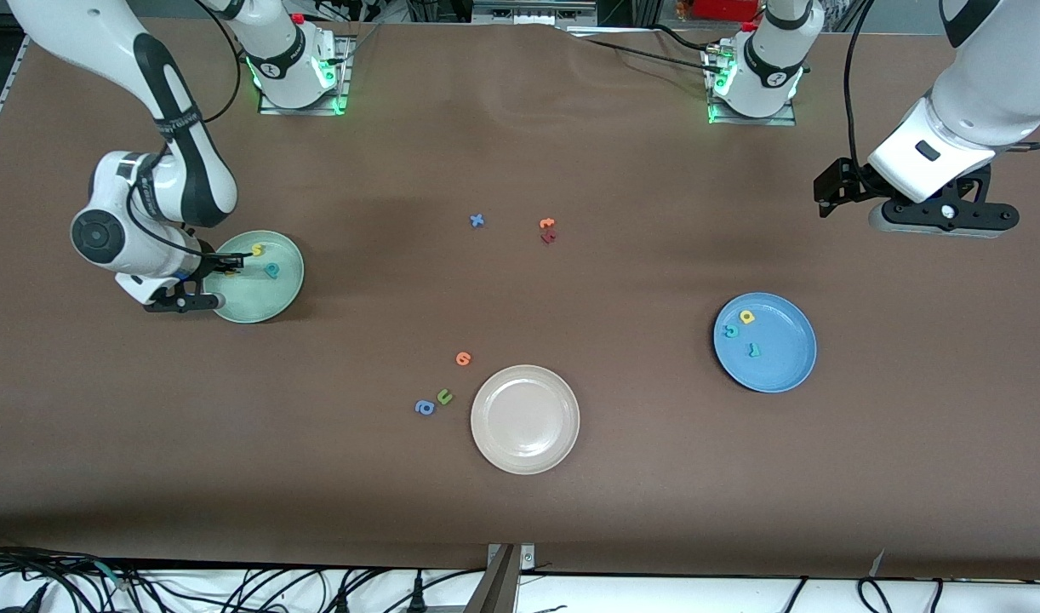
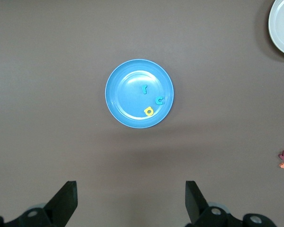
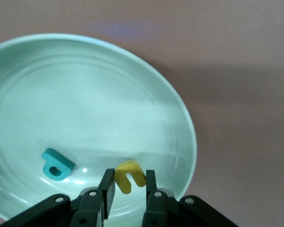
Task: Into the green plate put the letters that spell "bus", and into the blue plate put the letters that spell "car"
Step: 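Place the yellow u in the green plate with the right gripper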
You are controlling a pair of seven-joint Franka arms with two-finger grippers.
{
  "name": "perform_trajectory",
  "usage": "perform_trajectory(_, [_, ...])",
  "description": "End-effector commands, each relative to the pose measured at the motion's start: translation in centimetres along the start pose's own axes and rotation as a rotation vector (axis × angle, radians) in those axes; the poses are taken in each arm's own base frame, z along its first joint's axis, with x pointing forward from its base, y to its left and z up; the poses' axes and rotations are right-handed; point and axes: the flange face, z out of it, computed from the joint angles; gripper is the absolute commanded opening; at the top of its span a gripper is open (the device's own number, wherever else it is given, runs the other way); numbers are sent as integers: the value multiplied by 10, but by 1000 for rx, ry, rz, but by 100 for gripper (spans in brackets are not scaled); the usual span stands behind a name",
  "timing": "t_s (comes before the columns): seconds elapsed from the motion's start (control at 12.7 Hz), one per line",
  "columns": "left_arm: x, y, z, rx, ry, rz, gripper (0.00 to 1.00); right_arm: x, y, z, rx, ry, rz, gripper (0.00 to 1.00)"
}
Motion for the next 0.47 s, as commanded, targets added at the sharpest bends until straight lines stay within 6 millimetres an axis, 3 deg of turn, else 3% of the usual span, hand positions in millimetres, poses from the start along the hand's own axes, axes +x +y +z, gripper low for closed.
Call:
perform_trajectory(0.0, [3, 3, -7, 14, -2, -2, 100, 4, -2, 4, 23, 16, -13, 49])
perform_trajectory(0.08, [3, 3, -7, 14, -2, -2, 100, 4, -2, -1, 26, 19, -9, 93])
perform_trajectory(0.16, [3, 3, -7, 14, -2, -2, 100, 3, -3, -9, 32, 13, -4, 99])
perform_trajectory(0.24, [3, 3, -7, 14, -2, -2, 100, 3, -3, -30, 46, 1, -1, 99])
perform_trajectory(0.39, [3, 3, -7, 14, -2, -2, 100, 6, -3, -88, 101, -70, 15, 99])
